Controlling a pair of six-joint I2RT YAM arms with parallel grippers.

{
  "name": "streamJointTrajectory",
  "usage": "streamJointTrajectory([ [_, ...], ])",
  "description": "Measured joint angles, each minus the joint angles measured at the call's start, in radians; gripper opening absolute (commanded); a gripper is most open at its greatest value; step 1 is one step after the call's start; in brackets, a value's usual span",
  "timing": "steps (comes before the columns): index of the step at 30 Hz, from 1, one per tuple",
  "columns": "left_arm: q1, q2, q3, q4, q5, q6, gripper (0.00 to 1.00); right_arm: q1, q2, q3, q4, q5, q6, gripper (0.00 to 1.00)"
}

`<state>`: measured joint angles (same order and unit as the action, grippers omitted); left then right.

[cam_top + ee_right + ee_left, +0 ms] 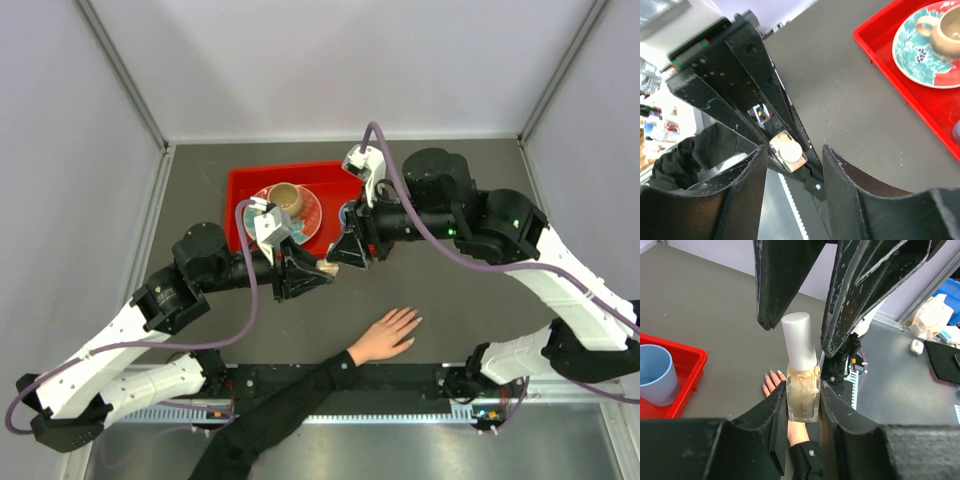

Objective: Paint the nails

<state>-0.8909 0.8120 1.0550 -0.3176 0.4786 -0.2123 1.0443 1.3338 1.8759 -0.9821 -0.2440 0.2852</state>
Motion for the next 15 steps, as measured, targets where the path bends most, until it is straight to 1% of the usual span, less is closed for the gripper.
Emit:
streamJointTrajectory([
  [1,0.000,0.000,0.000,0.000,-0.001,0.001,0.00,0.000,0.003,0.000,-0.006,-0.001,0.000,0.43],
  [4,0.000,0.000,0.000,0.000,-0.001,0.002,0.00,0.000,0.003,0.000,-0.013,-0.005,0.002,0.40],
  [9,0.000,0.000,0.000,0.000,-0.001,0.002,0.00,0.000,0.003,0.000,-0.013,-0.019,0.005,0.40],
  [15,0.000,0.000,0.000,0.000,-0.001,0.003,0.00,0.000,0.003,0.000,-0.011,-0.045,0.007,0.36],
])
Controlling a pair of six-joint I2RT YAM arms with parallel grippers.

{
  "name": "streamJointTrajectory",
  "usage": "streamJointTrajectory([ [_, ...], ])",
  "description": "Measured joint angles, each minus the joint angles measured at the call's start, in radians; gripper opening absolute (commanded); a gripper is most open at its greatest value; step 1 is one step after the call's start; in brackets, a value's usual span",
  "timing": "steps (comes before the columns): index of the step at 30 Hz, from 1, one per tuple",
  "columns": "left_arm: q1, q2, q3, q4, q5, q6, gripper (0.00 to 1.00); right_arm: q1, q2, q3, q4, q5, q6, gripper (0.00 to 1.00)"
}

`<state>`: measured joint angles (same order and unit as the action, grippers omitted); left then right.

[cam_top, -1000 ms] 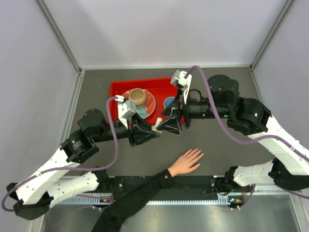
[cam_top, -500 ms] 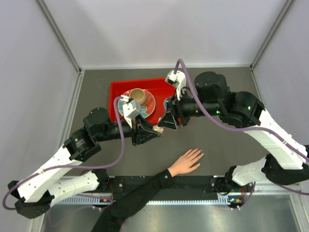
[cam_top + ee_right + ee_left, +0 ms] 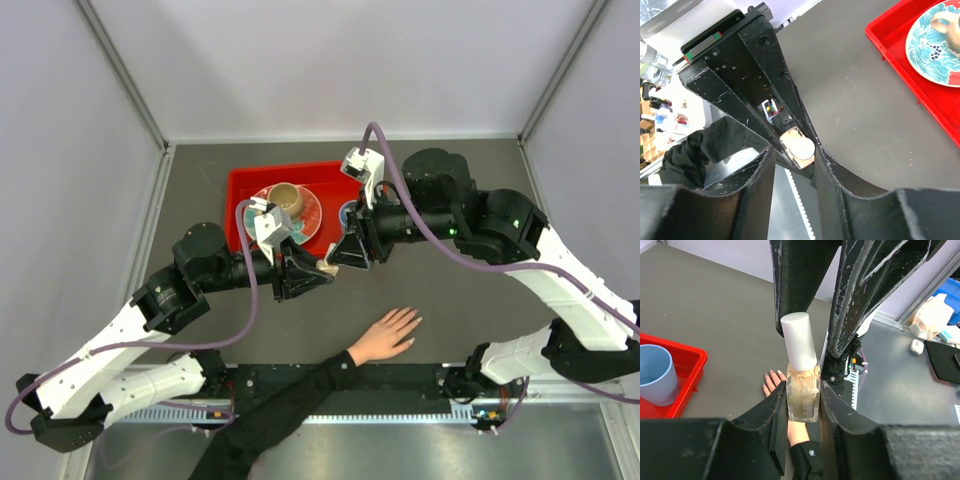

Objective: Paint the nails

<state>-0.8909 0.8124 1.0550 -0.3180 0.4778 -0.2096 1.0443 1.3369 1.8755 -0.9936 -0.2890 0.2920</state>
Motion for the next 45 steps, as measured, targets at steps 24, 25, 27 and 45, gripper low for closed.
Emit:
streamJointTrajectory([
  [24,0.000,-0.003,0.000,0.001,-0.006,-0.001,0.00,0.000,0.023,0.001,0.007,0.002,0.000,0.00],
  [25,0.000,-0.003,0.000,0.001,-0.008,-0.001,0.00,0.000,0.023,0.003,0.006,0.007,0.000,0.00],
  [27,0.000,-0.003,0.000,0.000,-0.011,0.000,0.00,0.000,0.022,0.005,0.007,0.016,0.000,0.00],
  [45,0.000,0.004,0.000,0.000,-0.019,-0.001,0.00,0.000,0.003,0.011,0.014,0.072,-0.004,0.00],
])
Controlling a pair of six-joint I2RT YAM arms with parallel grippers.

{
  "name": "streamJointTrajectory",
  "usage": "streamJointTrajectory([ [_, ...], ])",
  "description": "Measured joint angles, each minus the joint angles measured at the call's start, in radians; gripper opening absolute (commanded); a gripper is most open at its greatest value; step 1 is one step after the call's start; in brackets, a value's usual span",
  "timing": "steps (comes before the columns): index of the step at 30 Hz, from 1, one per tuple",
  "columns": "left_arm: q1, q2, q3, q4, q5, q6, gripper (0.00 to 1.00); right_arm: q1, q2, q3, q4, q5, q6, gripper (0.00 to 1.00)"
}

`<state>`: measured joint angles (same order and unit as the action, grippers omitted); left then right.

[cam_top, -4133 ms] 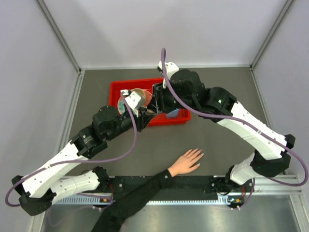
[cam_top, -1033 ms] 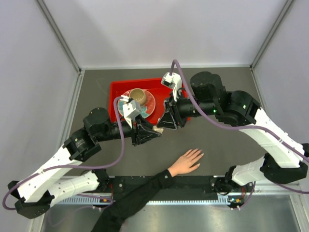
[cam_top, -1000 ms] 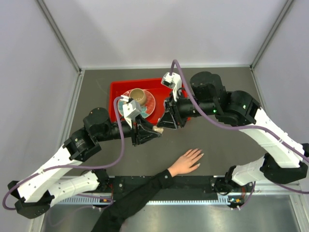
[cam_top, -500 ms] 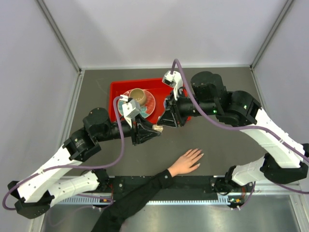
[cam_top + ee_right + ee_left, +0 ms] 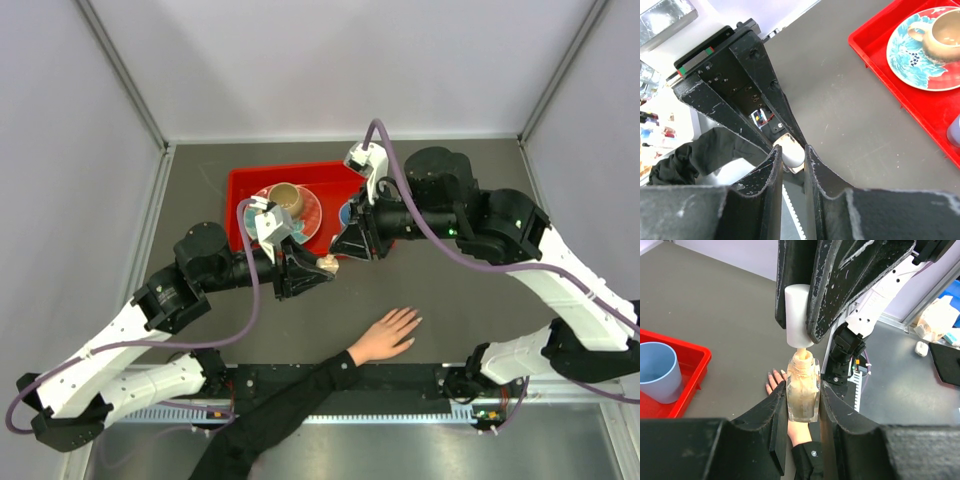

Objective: Paint the nails

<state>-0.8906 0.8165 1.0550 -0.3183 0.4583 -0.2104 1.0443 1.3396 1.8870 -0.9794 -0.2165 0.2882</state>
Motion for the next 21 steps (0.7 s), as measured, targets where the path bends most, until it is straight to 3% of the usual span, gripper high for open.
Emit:
streamJointTrajectory([
  [21,0.000,0.006,0.000,-0.002,-0.003,0.000,0.00,0.000,-0.017,0.000,-0.001,0.053,-0.013,0.00],
])
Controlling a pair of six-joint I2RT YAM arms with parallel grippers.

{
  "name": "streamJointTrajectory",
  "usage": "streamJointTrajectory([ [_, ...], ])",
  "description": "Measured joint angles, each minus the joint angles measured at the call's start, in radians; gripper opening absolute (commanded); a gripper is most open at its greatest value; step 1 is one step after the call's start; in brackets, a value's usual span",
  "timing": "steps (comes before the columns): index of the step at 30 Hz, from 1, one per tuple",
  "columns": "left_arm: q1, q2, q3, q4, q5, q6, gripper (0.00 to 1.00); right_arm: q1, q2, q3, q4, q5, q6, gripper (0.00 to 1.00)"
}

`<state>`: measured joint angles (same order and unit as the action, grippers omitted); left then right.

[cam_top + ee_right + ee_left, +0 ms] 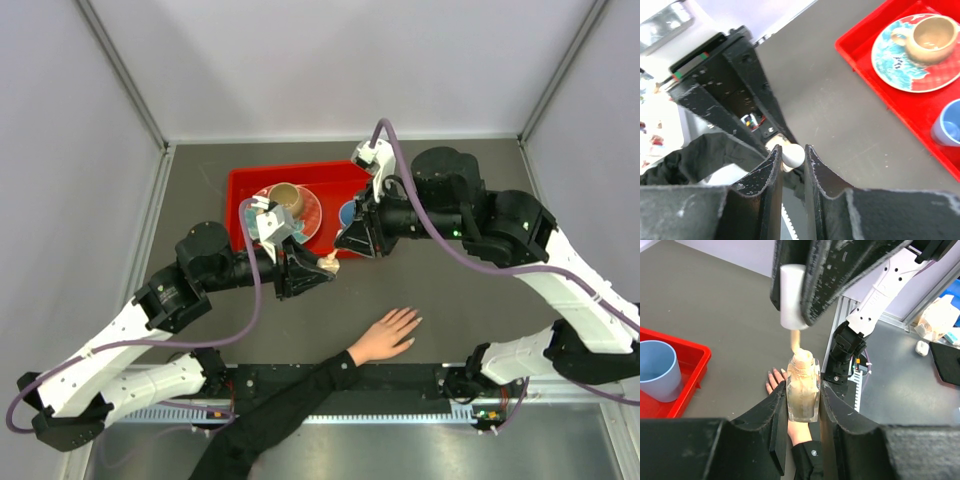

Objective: Paint the nails

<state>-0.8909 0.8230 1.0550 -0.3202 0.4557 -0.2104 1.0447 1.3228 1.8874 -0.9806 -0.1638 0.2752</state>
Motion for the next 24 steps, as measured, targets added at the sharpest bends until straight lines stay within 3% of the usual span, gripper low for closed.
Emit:
streamJointTrajectory([
  [16,0.000,-0.003,0.000,0.001,-0.001,0.000,0.00,0.000,-0.025,-0.001,-0.010,0.064,-0.010,0.00],
  [24,0.000,-0.063,-0.076,0.049,-0.011,0.029,0.00,0.000,-0.138,-0.092,0.004,0.216,-0.002,0.00],
])
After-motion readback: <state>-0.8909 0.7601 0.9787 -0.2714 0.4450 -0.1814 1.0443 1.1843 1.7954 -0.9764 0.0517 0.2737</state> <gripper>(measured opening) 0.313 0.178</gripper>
